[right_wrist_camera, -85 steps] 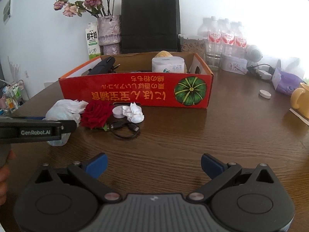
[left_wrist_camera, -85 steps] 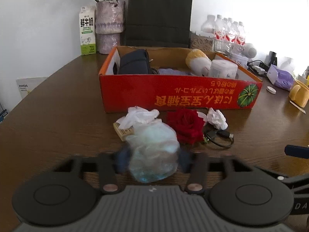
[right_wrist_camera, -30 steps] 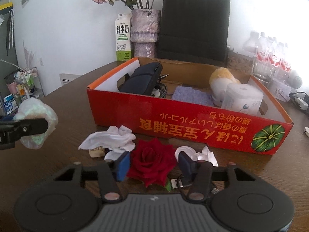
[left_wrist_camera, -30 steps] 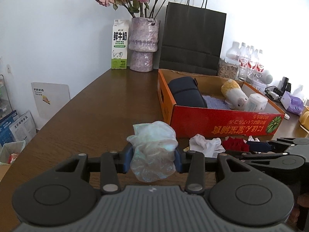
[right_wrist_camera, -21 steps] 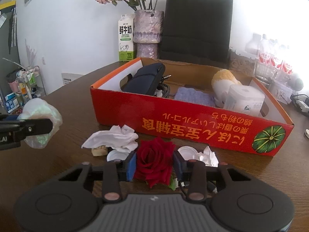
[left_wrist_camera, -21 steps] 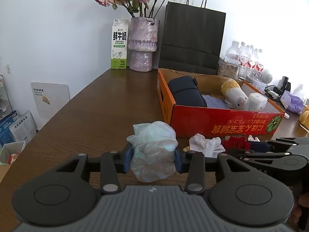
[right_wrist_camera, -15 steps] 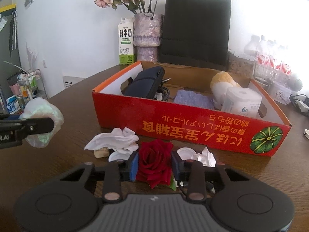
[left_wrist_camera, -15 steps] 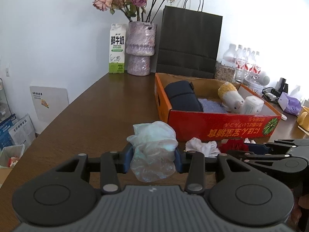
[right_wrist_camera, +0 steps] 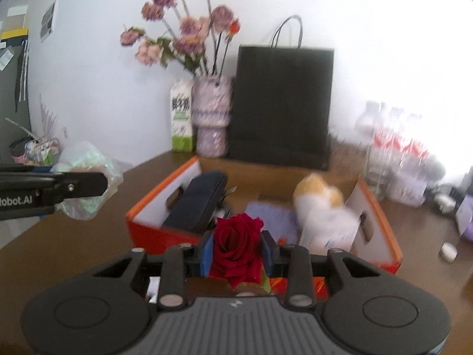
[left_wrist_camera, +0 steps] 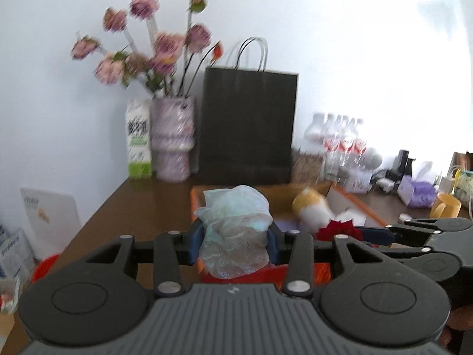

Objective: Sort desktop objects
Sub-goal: 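Carry the plastic bag and red rose over the cardboard box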

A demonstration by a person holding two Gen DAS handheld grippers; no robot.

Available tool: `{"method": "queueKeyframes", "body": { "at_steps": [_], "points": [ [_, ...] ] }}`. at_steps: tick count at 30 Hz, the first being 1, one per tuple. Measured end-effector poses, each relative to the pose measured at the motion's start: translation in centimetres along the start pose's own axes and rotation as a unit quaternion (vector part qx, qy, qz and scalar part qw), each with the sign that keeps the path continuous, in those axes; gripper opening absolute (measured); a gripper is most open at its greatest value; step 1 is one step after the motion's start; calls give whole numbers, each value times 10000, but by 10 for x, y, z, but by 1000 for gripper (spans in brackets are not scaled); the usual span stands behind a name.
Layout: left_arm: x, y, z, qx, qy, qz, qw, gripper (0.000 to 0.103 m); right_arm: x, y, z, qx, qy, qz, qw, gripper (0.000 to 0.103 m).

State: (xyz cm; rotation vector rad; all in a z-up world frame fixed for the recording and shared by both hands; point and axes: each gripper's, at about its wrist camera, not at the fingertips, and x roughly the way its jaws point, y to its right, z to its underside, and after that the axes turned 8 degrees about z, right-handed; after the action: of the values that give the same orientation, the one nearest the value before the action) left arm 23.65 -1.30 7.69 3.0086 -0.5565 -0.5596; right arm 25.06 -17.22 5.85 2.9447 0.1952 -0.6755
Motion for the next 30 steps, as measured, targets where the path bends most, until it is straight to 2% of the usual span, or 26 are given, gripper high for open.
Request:
{"method": "queueKeyframes", "body": {
  "at_steps": [5,11,19,30],
  "points": [
    [35,12,-22,67,15,175,9998,42,24,15,-25,106,123,92,9998,32],
    [93,16,-32,95,-236,337,9991,42,66,29,-38,326,85,91,9994,32],
    [159,-3,-31,-238,-600,337,9973,42,130,29,-31,267,-233,148,9993,32],
    [200,-10,-13,-132,-1023,402,9939,42,154,22,-22,-48,-344,264,9990,32]
  ]
}}
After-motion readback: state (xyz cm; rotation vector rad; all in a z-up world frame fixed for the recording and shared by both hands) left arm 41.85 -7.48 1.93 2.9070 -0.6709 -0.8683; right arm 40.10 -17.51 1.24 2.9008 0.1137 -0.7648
